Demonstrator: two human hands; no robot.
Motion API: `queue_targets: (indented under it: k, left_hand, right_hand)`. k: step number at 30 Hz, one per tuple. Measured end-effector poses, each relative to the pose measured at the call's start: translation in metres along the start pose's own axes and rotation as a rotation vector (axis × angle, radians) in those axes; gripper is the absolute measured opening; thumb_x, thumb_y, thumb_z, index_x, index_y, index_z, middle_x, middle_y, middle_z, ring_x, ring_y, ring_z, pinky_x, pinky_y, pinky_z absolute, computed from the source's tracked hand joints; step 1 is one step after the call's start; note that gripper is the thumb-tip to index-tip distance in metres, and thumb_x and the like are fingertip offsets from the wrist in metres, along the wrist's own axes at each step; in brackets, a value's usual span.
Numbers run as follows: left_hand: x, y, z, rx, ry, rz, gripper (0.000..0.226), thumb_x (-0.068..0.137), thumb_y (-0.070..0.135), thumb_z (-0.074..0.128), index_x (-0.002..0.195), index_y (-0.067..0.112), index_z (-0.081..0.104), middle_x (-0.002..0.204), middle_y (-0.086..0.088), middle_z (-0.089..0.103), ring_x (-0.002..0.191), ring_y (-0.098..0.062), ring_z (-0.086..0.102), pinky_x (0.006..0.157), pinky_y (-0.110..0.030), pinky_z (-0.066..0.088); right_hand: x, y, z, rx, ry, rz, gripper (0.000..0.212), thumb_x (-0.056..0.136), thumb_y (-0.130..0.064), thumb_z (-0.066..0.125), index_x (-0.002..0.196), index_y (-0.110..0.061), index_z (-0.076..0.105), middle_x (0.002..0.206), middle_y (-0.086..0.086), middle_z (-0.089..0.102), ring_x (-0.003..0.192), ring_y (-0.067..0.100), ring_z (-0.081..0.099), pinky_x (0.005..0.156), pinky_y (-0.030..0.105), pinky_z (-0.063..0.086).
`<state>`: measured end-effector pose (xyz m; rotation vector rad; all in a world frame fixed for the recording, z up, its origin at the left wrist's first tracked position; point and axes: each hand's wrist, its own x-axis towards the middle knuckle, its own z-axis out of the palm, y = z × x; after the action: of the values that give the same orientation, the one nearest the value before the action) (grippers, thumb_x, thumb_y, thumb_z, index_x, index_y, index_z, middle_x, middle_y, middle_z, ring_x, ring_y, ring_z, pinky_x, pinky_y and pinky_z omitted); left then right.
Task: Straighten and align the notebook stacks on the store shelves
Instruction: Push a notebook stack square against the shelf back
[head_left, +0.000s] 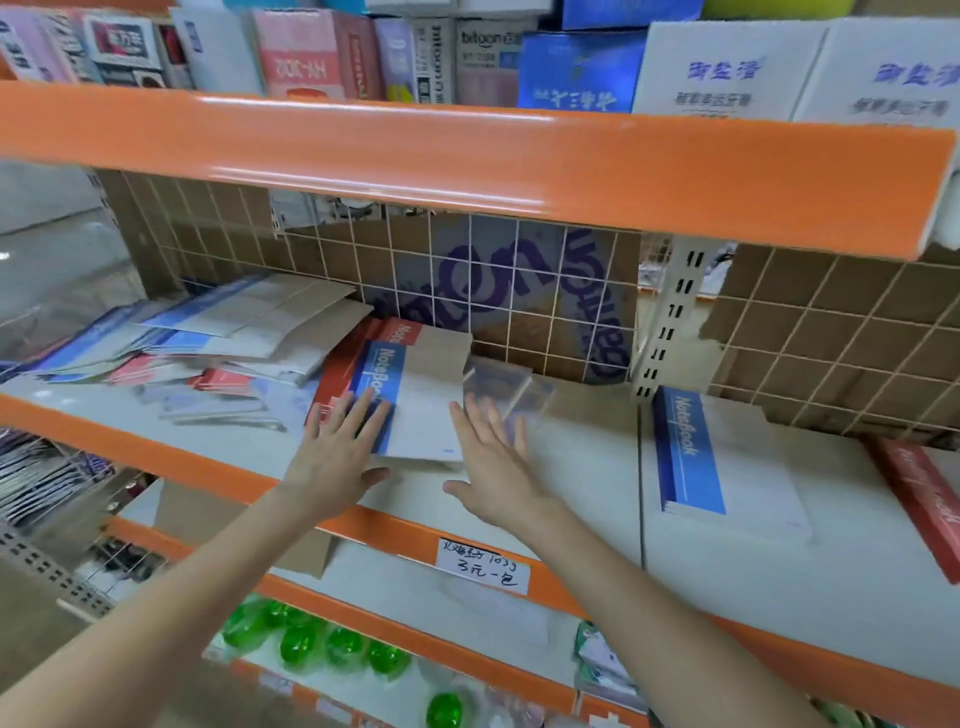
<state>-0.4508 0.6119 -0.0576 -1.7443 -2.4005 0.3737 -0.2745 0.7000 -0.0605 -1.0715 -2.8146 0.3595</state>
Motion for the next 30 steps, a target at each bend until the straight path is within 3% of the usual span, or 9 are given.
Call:
queue_targets:
  k: [5,10,12,14,18,20,23,27,30]
  left_hand:
    - [0.0,-0.007,0.011,-0.057,0.072,0.013,0.06,0.103,0.031,0.025,0.149,0.022,-0.013,0.158,0.0,-0.011,0.146,-0.021,-0.008,0.116,-0.042,0.0]
    - [-0.001,-0.01,0.008,-0.077,0.163,0.127,0.065,0.098,0.006,0.031,0.151,0.026,-0.002,0.159,0.001,-0.002,0.146,-0.017,-0.001,0.116,-0.041,-0.003]
    - [-0.003,-0.004,-0.002,-0.132,0.342,0.22,0.072,0.085,-0.007,0.047,0.148,0.021,0.026,0.154,-0.006,0.026,0.142,-0.024,0.025,0.116,-0.046,0.013]
    - [-0.002,0.008,-0.009,-0.204,0.507,0.237,0.074,0.062,-0.02,0.065,0.129,0.011,0.057,0.129,-0.014,0.058,0.118,-0.033,0.056,0.101,-0.054,0.036]
    - [0.005,0.05,-0.024,-0.347,0.636,0.25,0.064,0.063,-0.018,0.053,0.119,0.008,0.065,0.117,-0.013,0.066,0.106,-0.033,0.063,0.092,-0.056,0.044]
    - [0.008,0.08,-0.033,-0.382,0.684,0.294,0.055,0.071,-0.011,0.045,0.119,0.008,0.065,0.117,-0.012,0.066,0.105,-0.031,0.064,0.09,-0.057,0.045]
    - [0.014,0.133,-0.044,-0.464,0.702,0.353,0.065,0.061,-0.021,0.067,0.119,0.008,0.065,0.118,-0.013,0.065,0.105,-0.031,0.064,0.09,-0.06,0.043]
    - [0.015,0.2,-0.061,-0.476,0.647,0.488,0.074,0.046,-0.022,0.076,0.114,0.007,0.067,0.113,-0.013,0.068,0.099,-0.03,0.067,0.084,-0.059,0.047]
    - [0.013,0.241,-0.067,-0.469,0.624,0.55,0.077,0.041,-0.021,0.077,0.113,0.007,0.068,0.111,-0.012,0.068,0.098,-0.029,0.068,0.081,-0.057,0.05]
  right_hand:
    - [0.022,-0.029,0.014,-0.112,-0.008,-0.007,0.075,0.097,-0.018,0.047,0.152,-0.015,-0.004,0.16,0.002,-0.008,0.146,0.019,-0.01,0.116,0.048,-0.004]
    - [0.023,-0.023,0.01,-0.07,0.008,-0.048,0.07,0.094,0.001,0.037,0.152,-0.018,0.004,0.16,0.0,0.002,0.146,0.013,0.002,0.116,0.042,0.001]
    - [0.018,-0.017,0.005,-0.054,0.066,-0.054,0.069,0.093,0.003,0.036,0.152,-0.02,0.009,0.16,0.0,0.007,0.146,0.012,0.006,0.115,0.037,0.001]
    - [0.011,-0.006,-0.003,-0.035,0.16,-0.054,0.067,0.093,0.002,0.037,0.152,-0.02,0.014,0.159,0.0,0.013,0.145,0.012,0.01,0.113,0.031,0.001]
    - [-0.016,0.027,-0.022,-0.078,0.322,-0.034,0.063,0.09,-0.001,0.039,0.149,-0.018,0.025,0.156,0.002,0.024,0.144,0.014,0.017,0.113,0.029,-0.001]
    - [-0.038,0.045,-0.031,-0.083,0.426,0.032,0.063,0.081,0.003,0.035,0.142,-0.014,0.042,0.147,0.008,0.041,0.138,0.022,0.034,0.114,0.041,0.015]
    - [-0.072,0.081,-0.04,-0.142,0.532,0.124,0.064,0.07,0.007,0.035,0.128,-0.01,0.058,0.13,0.01,0.058,0.123,0.028,0.052,0.105,0.05,0.035]
    - [-0.119,0.138,-0.044,-0.207,0.401,0.27,0.068,0.086,0.004,0.038,0.148,-0.022,0.029,0.154,0.003,0.028,0.143,0.017,0.021,0.116,0.038,0.004]
    - [-0.151,0.17,-0.044,-0.198,0.404,0.338,0.068,0.087,0.006,0.038,0.148,-0.022,0.028,0.155,0.005,0.026,0.144,0.017,0.017,0.116,0.035,0.0]
